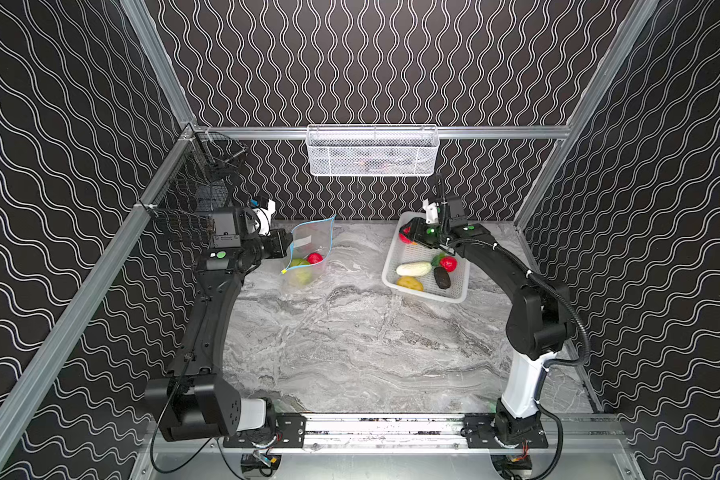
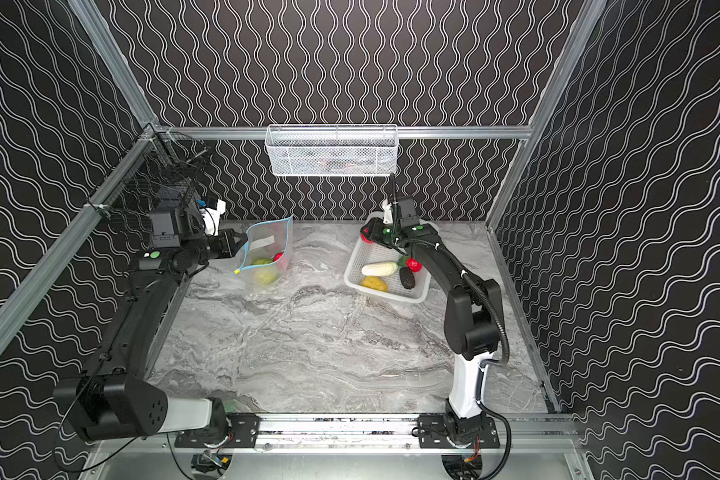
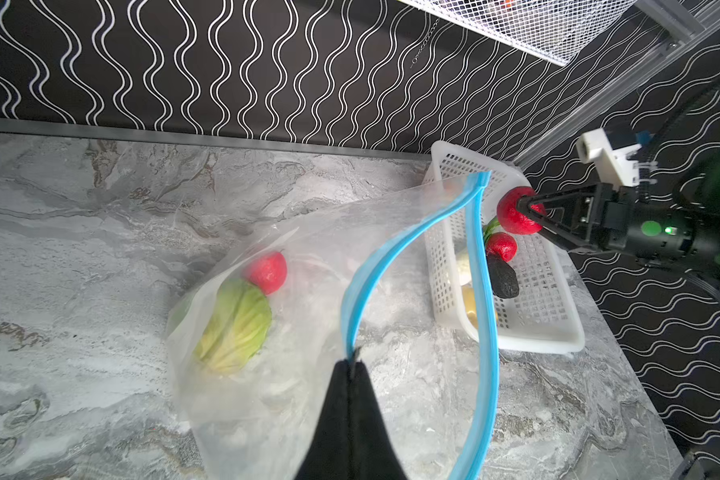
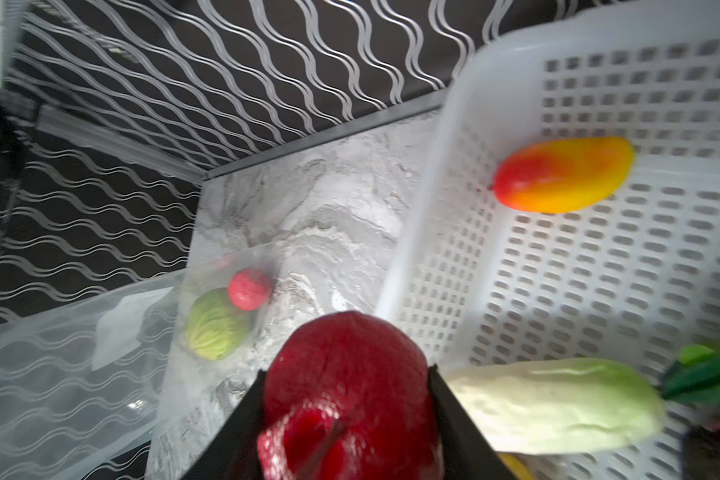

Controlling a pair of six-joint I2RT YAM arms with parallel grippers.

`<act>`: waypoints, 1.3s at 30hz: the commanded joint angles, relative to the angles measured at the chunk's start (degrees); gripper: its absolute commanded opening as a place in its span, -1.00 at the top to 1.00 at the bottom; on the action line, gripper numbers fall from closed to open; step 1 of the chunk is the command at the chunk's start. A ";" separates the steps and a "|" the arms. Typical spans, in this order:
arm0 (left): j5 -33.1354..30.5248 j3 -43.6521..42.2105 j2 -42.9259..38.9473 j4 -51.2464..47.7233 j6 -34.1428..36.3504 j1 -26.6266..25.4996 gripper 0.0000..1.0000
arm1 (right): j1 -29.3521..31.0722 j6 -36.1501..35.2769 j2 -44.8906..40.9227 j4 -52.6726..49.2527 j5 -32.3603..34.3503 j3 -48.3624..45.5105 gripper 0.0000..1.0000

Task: Place the food in the zip-top bag and seal the zipper
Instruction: 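Lift the red pepper out of the basket with the right gripper, then carry the red pepper with the right gripper toward the bag mouth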

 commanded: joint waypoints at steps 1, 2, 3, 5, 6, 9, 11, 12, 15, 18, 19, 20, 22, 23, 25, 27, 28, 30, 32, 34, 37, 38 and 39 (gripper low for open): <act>0.14 -0.25 -0.47 0.76 -0.39 0.08 1.00 | 1.40 -0.67 -0.65 2.66 -0.23 0.67 0.27; 0.06 -0.27 -0.68 0.65 -0.35 0.04 1.00 | 1.85 -0.66 -0.65 2.75 -0.45 0.96 0.27; 0.12 -0.36 -0.86 0.58 -0.34 0.08 1.00 | 2.37 -0.50 -0.72 2.94 -0.55 1.20 0.27; 0.08 -0.57 -1.16 0.79 -0.34 0.08 1.00 | 3.37 -0.60 -0.83 3.36 -0.84 1.77 0.27; -0.01 -0.79 -1.38 1.00 -0.43 0.08 1.00 | 3.94 -0.74 -0.91 3.36 -0.90 2.19 0.27; -0.10 -0.64 -1.33 0.65 -0.34 0.08 1.00 | 5.06 -1.21 -1.50 3.36 -0.56 3.03 0.28; 0.12 -0.38 -1.31 0.47 -0.34 0.08 1.00 | 6.90 -1.20 -2.06 3.90 -0.38 2.88 0.28; 0.14 -0.29 -1.29 0.61 -0.50 0.08 1.00 | 7.27 -1.29 -2.06 4.22 -0.39 2.78 0.28; 0.22 -0.05 -1.16 0.90 -0.58 0.08 1.00 | 8.47 -1.46 -4.31 5.14 0.04 2.67 0.29; 0.14 0.41 -0.97 0.47 -0.35 0.08 1.00 | 9.59 -1.50 -4.81 5.65 0.06 3.07 0.29; 0.30 0.41 -0.96 0.47 -0.43 0.10 1.00 | 10.03 -1.46 -4.95 5.78 -0.02 3.28 0.29; 0.39 0.33 -1.05 0.60 -0.58 0.08 1.00 | 10.52 -1.63 -5.06 5.95 0.03 3.46 0.30; 0.58 0.07 -1.23 0.90 -0.74 0.08 1.00 | 11.46 -1.86 -5.40 6.37 0.12 3.70 0.30; 0.59 0.06 -1.26 0.92 -0.78 0.08 1.00 | 11.93 -1.93 -5.57 6.60 0.24 3.73 0.30; 0.66 0.06 -1.22 0.88 -0.79 0.08 1.00 | 12.80 -2.06 -6.01 7.16 0.22 3.72 0.30; 0.67 -0.01 -1.31 0.98 -0.87 0.07 1.00 | 13.61 -2.12 -6.35 7.82 -0.03 3.56 0.30; 0.71 -0.12 -1.35 1.12 -0.95 0.07 1.00 | 14.05 -2.30 -6.57 8.05 -0.04 3.52 0.31; 0.58 -0.29 -1.55 1.17 -0.89 0.08 1.00 | 15.01 -2.35 -6.88 8.54 0.03 3.39 0.31; 0.28 -0.15 -1.63 1.01 -1.13 0.08 1.00 | 15.84 -2.36 -7.24 9.03 0.00 3.36 0.31; 0.83 1.87 -0.67 -0.24 -1.85 0.03 1.00 | 16.25 -1.04 -7.24 8.51 -0.03 4.48 0.32; 2.46 3.73 0.89 -0.70 -2.17 -0.10 1.00 | 18.18 -1.30 -7.01 9.58 -0.44 5.88 0.33; 1.77 2.61 0.23 0.69 -2.38 0.06 1.00 | 19.25 -1.95 -6.67 8.97 0.31 6.77 0.33; 0.87 1.68 -0.49 1.71 -2.05 0.07 1.00 | 20.29 -2.33 -6.34 8.16 1.33 7.75 0.33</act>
